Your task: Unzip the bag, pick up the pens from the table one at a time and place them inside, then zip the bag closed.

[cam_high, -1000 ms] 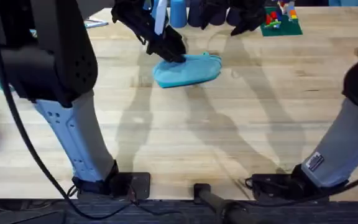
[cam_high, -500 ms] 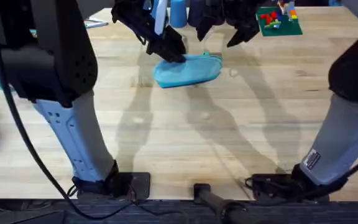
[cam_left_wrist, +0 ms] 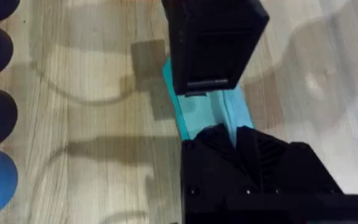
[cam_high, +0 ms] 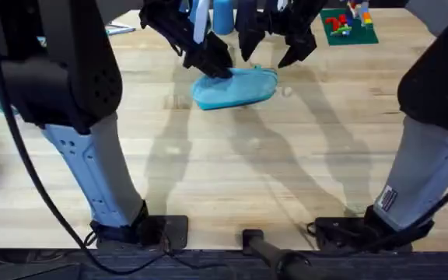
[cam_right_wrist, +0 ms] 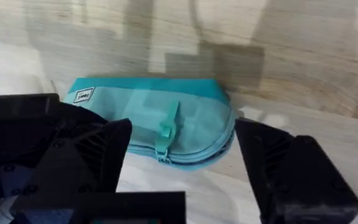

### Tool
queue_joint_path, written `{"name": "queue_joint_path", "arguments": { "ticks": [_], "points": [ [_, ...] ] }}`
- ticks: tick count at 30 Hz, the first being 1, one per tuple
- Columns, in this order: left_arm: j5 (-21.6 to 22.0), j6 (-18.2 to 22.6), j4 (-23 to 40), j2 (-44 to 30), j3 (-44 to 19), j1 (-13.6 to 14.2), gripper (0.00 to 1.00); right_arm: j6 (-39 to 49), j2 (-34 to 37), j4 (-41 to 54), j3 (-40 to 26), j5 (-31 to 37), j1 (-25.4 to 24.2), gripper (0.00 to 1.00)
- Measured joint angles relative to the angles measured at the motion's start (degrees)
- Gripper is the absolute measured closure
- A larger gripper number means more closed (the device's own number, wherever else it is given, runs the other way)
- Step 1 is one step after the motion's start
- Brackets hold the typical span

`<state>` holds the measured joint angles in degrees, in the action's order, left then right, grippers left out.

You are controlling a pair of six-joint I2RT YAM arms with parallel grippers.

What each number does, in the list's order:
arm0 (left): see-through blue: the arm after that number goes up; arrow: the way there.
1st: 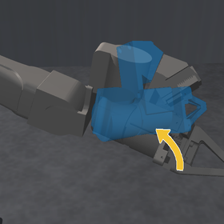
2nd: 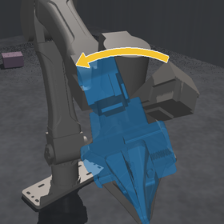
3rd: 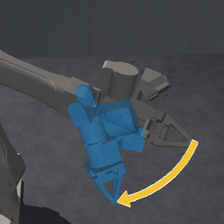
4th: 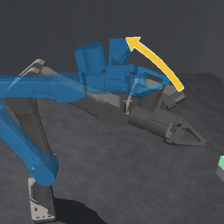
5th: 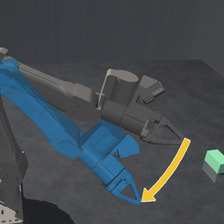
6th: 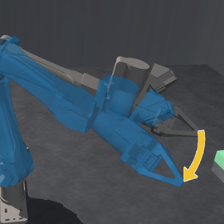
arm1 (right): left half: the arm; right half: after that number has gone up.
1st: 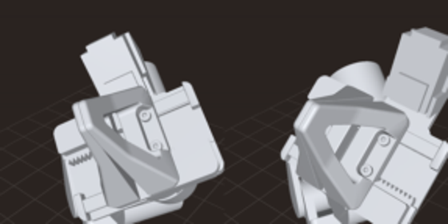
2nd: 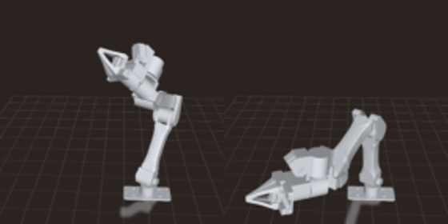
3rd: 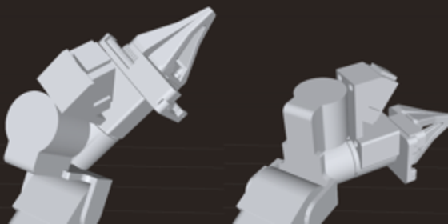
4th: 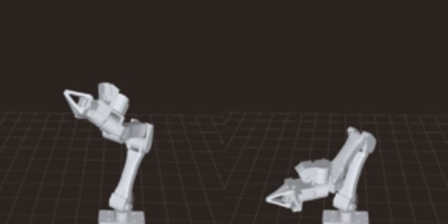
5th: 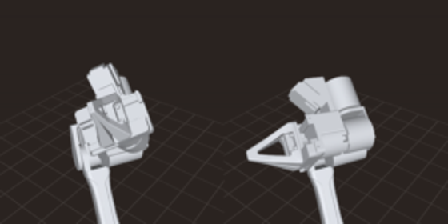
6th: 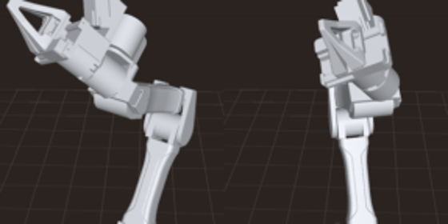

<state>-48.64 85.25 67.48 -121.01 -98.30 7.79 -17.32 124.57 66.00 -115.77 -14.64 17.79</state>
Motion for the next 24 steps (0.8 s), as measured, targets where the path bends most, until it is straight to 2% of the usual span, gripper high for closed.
{"name": "queue_joint_path", "arguments": {
  "ticks": [19,24],
  "points": [
    [0.00,0.00,0.00,0.00,0.00,0.00,0.959,0.01,1.59,0.37,-0.02,0.01,2.35,0.071],
    [0.00,0.00,0.02,0.00,0.00,0.00,0.959,0.22,1.66,0.79,-0.02,0.05,2.41,0.136]
  ]
}}
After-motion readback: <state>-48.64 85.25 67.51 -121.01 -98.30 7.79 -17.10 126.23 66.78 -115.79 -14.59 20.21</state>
